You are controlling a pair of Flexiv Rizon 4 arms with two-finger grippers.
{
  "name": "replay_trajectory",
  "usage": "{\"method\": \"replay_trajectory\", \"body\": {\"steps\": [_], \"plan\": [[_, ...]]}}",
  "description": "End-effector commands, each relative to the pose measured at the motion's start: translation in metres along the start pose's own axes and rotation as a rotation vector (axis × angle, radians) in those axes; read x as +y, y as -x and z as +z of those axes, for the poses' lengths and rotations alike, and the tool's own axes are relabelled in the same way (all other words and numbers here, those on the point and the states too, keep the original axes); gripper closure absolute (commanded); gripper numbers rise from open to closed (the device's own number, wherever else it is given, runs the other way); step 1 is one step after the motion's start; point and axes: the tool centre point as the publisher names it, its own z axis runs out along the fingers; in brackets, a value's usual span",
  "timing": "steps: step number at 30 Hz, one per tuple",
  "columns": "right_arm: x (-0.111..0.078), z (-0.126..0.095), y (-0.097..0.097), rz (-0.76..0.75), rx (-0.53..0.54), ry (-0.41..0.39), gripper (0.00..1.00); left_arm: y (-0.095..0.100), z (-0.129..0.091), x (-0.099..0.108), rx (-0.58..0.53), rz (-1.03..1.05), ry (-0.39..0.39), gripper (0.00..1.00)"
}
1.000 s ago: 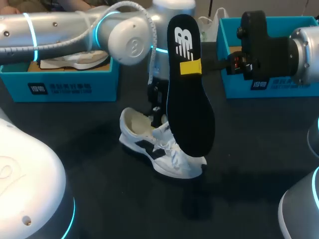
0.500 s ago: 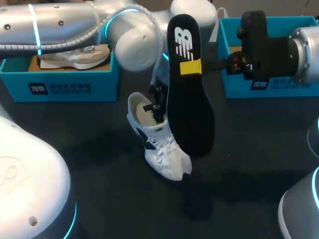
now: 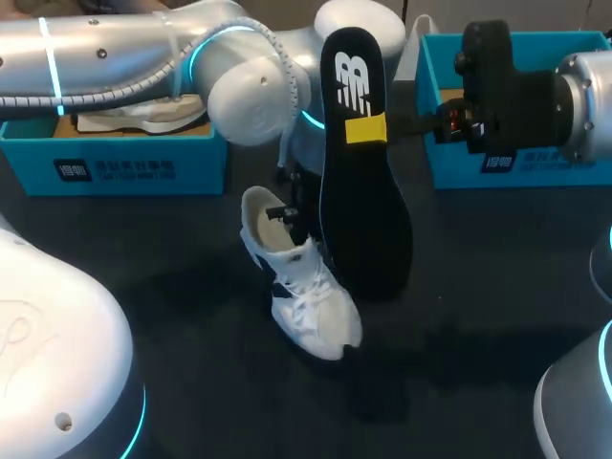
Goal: Take the shoe out of the shoebox, open the shoe tongue, remove and reinsert the insole, then place the shoe into the shoebox
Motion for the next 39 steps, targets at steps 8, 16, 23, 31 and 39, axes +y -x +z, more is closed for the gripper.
{"method": "replay_trajectory", "body": {"steps": [8,16,23,31,39], "plan": [[0.000,0.003,0.000,0.002,-0.003,0.001,1.00,0.019,-0.016,0.017,0.028,0.316,-0.135,1.00],[0.000,0.003,0.000,0.002,-0.003,0.001,1.00,0.047,-0.015,0.014,0.031,0.388,-0.109,1.00],[0.000,0.003,0.000,0.002,-0.003,0.001,1.00,0.062,-0.008,0.005,0.038,0.362,-0.116,1.00],[0.000,0.003,0.000,0.002,-0.003,0.001,1.00,0.065,0.010,-0.005,0.069,0.351,-0.108,1.00],[0.000,0.003,0.000,0.002,-0.003,0.001,1.00,0.071,0.028,-0.012,0.077,0.347,-0.123,1.00]]}}
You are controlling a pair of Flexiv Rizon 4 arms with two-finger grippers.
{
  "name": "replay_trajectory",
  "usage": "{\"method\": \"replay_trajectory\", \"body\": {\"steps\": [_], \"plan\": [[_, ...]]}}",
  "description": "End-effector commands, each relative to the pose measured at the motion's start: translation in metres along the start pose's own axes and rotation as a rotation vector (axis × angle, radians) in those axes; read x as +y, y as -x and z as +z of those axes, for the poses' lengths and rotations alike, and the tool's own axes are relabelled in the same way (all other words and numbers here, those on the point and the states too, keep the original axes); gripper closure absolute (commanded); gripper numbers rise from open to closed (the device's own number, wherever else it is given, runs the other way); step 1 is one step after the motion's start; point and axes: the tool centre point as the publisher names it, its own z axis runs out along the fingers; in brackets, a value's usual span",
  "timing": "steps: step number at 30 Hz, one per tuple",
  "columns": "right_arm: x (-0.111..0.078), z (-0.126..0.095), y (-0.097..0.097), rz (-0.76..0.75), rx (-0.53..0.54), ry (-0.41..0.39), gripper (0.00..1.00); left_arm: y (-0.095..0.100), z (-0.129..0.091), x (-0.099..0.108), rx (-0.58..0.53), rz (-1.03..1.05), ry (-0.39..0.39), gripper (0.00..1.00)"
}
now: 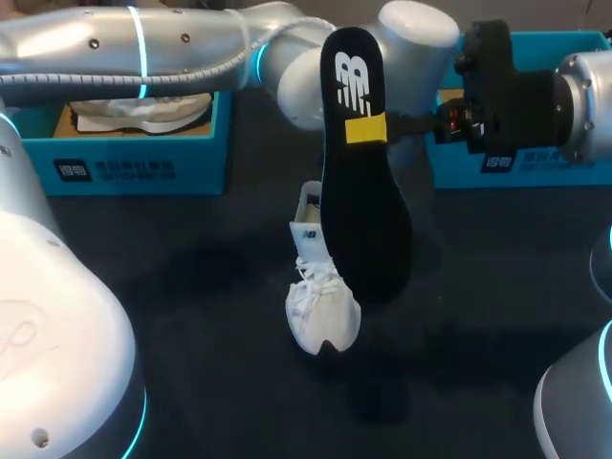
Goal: Take the shoe out of the shoebox, open the shoe tongue, remove and reinsert the insole, then place the shoe into the shoebox
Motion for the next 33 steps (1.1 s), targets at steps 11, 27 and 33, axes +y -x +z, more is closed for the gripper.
{"method": "replay_trajectory", "body": {"steps": [11,27,33], "plan": [[0.000,0.003,0.000,0.002,-0.003,0.001,1.00,0.012,0.029,0.002,0.004,-0.057,0.024,1.00],[0.000,0.003,0.000,0.002,-0.003,0.001,1.00,0.001,-0.009,0.004,-0.143,-0.049,-0.013,0.00],[0.000,0.003,0.000,0.002,-0.003,0.001,1.00,-0.010,-0.046,0.010,-0.316,-0.053,-0.028,0.00]]}}
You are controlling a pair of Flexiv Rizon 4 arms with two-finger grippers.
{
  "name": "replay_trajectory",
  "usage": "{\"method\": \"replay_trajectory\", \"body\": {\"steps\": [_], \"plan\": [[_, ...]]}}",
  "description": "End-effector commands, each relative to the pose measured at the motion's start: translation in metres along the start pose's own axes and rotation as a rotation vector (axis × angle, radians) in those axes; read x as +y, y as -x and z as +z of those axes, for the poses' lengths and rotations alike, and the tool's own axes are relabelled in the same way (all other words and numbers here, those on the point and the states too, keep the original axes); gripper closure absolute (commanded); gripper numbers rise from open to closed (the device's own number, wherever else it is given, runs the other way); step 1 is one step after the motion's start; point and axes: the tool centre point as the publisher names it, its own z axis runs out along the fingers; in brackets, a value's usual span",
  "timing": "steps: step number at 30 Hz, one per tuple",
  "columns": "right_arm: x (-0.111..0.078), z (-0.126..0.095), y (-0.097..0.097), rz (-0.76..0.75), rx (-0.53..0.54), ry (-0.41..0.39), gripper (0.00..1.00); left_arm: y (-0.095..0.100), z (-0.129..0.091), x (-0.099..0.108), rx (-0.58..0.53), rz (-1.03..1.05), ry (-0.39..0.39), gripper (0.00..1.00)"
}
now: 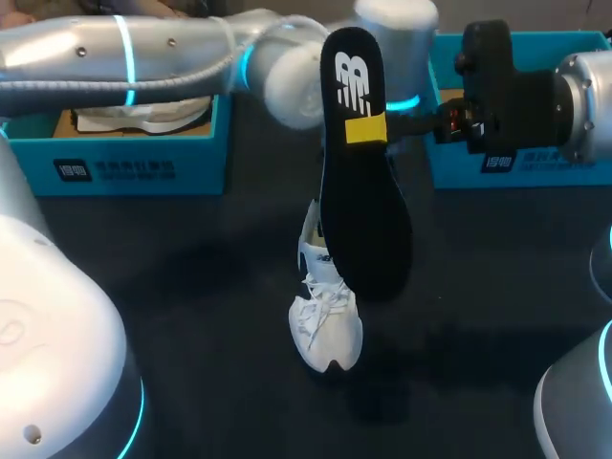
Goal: Take the shoe out of the shoebox, open the shoe tongue, remove and reinsert the insole, then place the shoe into the shoebox
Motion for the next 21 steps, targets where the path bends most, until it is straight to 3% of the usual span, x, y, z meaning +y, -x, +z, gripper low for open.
{"method": "replay_trajectory", "body": {"steps": [1,10,21], "plan": [[0.000,0.003,0.000,0.002,-0.003,0.001,1.00,-0.023,-0.030,0.000,-0.164,0.005,-0.002,0.00],[0.000,0.003,0.000,0.002,-0.003,0.001,1.00,-0.022,-0.068,0.005,-0.435,0.011,0.016,0.00],[0.018,-0.033,0.014,0.160,-0.073,0.163,1.00,-0.020,-0.116,0.003,-0.624,0.029,0.102,0.00]]}}
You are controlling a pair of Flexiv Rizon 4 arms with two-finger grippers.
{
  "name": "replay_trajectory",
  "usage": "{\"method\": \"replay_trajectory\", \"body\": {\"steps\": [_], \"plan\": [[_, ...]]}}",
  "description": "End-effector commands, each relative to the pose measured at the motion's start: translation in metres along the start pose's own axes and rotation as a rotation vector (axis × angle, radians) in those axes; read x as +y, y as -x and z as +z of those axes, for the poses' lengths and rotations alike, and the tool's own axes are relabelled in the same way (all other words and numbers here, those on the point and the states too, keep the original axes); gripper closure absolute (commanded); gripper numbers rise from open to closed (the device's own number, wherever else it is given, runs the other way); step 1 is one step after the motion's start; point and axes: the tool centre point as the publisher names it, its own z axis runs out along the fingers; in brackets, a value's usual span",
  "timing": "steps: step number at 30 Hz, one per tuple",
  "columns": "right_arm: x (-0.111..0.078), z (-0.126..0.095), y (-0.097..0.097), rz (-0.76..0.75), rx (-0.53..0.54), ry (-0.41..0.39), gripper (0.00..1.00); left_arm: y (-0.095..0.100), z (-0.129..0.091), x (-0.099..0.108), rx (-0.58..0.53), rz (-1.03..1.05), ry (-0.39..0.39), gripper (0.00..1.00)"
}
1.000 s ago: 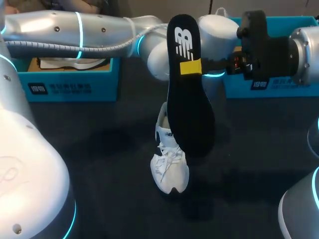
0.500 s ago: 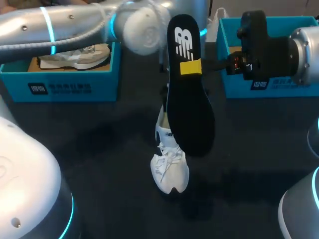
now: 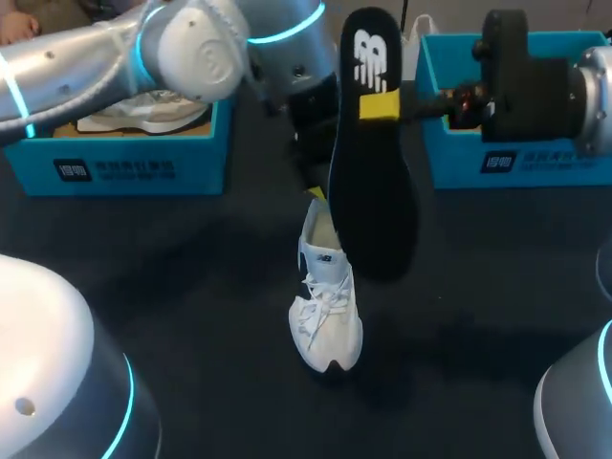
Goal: Take the shoe out of the shoebox, open the shoe tongue, remove and reinsert the insole, then place the shoe into the shoebox
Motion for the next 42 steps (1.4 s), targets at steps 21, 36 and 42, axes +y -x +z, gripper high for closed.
{"method": "replay_trajectory", "body": {"steps": [21,36,42], "plan": [[0.027,-0.052,0.033,0.296,0.012,0.204,1.00,0.018,-0.113,-0.007,-0.405,0.111,0.130,0.00],[0.036,-0.056,0.036,0.305,0.009,0.253,1.00,0.018,-0.113,-0.007,-0.405,0.111,0.130,0.00],[0.060,-0.066,0.064,0.436,-0.011,0.310,1.00,0.022,-0.132,-0.002,-0.583,0.125,0.100,0.00]]}}
